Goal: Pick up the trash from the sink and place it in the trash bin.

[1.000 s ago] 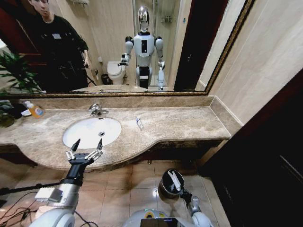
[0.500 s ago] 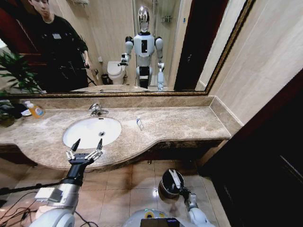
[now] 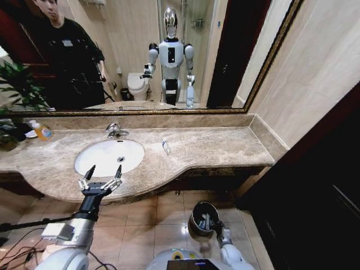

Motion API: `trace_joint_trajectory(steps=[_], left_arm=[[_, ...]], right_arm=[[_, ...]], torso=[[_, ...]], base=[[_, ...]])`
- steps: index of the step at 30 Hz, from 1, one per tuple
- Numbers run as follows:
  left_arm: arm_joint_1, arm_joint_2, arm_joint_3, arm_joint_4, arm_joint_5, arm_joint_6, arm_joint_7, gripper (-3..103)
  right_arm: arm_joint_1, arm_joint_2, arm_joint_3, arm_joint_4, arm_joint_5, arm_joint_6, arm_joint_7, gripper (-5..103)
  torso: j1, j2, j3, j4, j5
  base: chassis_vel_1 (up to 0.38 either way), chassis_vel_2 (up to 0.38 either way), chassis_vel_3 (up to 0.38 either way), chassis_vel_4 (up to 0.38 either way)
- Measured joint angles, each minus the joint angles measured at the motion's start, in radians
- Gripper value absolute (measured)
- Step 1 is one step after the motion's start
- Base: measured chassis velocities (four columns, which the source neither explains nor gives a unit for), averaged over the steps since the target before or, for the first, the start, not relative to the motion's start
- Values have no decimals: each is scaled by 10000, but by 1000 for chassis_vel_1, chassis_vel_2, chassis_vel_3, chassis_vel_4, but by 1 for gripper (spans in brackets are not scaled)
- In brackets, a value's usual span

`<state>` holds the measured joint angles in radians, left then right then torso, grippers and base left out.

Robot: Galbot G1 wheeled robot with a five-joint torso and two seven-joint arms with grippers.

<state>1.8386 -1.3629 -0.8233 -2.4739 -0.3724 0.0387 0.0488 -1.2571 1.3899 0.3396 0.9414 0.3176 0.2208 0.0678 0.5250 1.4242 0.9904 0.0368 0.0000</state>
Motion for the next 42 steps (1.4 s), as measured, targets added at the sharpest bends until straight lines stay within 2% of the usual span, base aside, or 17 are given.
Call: trace_joint_trajectory(steps=[1,2,3,4,7,8,10,11,14,30,34,37,39,42], left_arm=[[0,0,0,0,0,0,0,100],[0,0,0,0,0,0,0,100],[0,0,0,0,0,0,0,100],[0,0,0,0,0,0,0,100],[0,0,0,0,0,0,0,100],[0,0,0,0,0,0,0,100],[1,0,0,0,0,0,0,100],[1,0,0,0,0,0,0,100],[0,0,0,0,0,0,0,100],[0,0,0,0,0,0,0,100],[0,0,0,-1,0,0,0,100],[0,0,0,0,0,0,0,100],[0,0,0,0,0,0,0,100],[0,0,0,0,0,0,0,100]], right_arm=[[0,23,0,25,-5,0,30,52],[0,23,0,25,-5,0,30,52],[2,43,0,67,-8,-5,68,58],[2,43,0,67,-8,-5,68,58],[-12,51,0,197,-10,-65,130,74],[-12,51,0,197,-10,-65,130,74],[-41,65,-8,328,-11,-109,175,85],[-41,65,-8,328,-11,-109,175,85],[-73,104,-11,457,-20,-148,233,99],[-343,88,-8,797,-61,-135,419,100],[-1264,-129,-31,2743,-98,-467,909,100],[-1637,-282,-33,3465,-248,-483,1205,100],[-2117,-585,-39,4381,-308,-523,1620,100],[-2646,-941,18,5362,-255,-576,1822,100]], torso=[[0,0,0,0,0],[0,0,0,0,0],[0,0,0,0,-1],[0,0,0,0,-1],[0,0,0,0,-1],[0,0,0,0,-1],[0,0,0,0,-1],[0,0,0,0,-1],[0,0,0,0,0],[0,0,0,1,1],[0,1,0,0,0],[0,0,-1,0,-1],[-1,2,0,0,1],[0,2,0,0,2]], base=[[0,0,0,0],[0,0,0,0],[0,0,0,0],[0,0,0,0],[0,0,0,0],[0,0,0,0],[0,0,0,0],[0,0,0,0],[0,0,0,0],[0,0,0,0],[0,0,0,0],[0,0,0,0],[0,0,0,0],[0,0,0,0]])
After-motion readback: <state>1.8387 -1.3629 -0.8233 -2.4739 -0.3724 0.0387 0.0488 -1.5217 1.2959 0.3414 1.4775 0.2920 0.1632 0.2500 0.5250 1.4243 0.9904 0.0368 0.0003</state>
